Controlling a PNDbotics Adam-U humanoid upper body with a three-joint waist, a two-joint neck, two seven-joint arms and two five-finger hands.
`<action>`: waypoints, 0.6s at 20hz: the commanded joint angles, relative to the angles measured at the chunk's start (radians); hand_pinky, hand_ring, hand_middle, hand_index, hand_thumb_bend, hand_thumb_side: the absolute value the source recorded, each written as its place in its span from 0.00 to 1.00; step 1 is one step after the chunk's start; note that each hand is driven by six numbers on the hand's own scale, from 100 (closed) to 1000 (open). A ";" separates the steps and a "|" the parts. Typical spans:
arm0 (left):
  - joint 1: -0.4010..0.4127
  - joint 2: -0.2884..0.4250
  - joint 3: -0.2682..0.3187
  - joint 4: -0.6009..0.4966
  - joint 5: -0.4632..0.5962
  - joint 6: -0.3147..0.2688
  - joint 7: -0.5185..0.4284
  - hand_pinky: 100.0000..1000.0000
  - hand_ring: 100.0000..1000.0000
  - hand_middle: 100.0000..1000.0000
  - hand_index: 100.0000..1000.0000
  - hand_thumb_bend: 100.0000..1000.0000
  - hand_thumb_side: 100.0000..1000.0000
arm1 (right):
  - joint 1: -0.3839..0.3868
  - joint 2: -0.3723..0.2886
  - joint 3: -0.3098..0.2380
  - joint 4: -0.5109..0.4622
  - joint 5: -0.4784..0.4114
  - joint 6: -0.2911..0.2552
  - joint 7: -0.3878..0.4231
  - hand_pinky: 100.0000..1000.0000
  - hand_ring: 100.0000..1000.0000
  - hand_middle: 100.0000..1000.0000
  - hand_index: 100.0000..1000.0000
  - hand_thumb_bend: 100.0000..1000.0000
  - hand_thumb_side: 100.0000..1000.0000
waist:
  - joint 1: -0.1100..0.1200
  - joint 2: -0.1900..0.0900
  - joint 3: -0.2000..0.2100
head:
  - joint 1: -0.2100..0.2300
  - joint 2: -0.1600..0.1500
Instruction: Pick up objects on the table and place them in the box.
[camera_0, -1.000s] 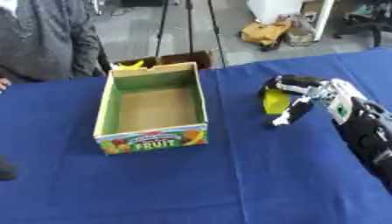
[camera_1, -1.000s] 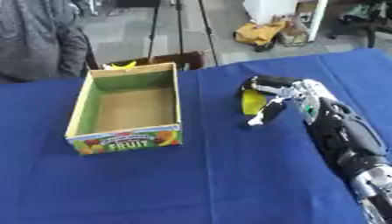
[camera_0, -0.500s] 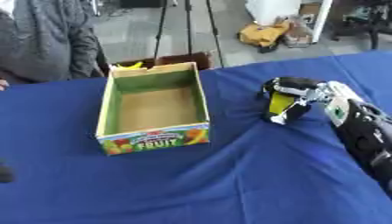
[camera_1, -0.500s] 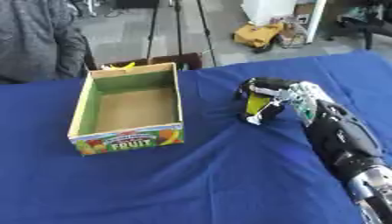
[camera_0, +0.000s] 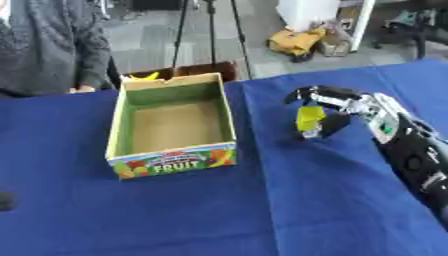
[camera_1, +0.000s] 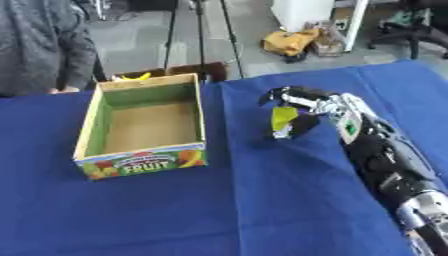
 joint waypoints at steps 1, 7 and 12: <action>-0.013 0.008 0.008 -0.016 -0.003 -0.005 0.002 0.52 0.53 0.53 0.77 0.42 0.61 | -0.012 -0.048 -0.008 -0.032 -0.025 -0.145 0.197 0.78 0.93 0.88 0.90 0.59 0.56 | -0.006 -0.021 -0.003 | 0.003 -0.012; -0.015 0.008 0.008 -0.016 -0.005 -0.006 0.003 0.52 0.54 0.53 0.77 0.42 0.61 | 0.004 -0.061 -0.017 -0.029 -0.030 -0.133 0.199 0.74 0.86 0.86 0.88 0.45 0.35 | -0.009 -0.020 -0.002 | 0.003 -0.017; -0.015 0.008 0.008 -0.016 -0.004 -0.007 0.002 0.52 0.54 0.53 0.77 0.42 0.61 | 0.011 -0.062 -0.017 -0.020 -0.006 -0.131 0.190 0.71 0.79 0.84 0.86 0.38 0.14 | -0.010 -0.020 0.004 | 0.000 -0.018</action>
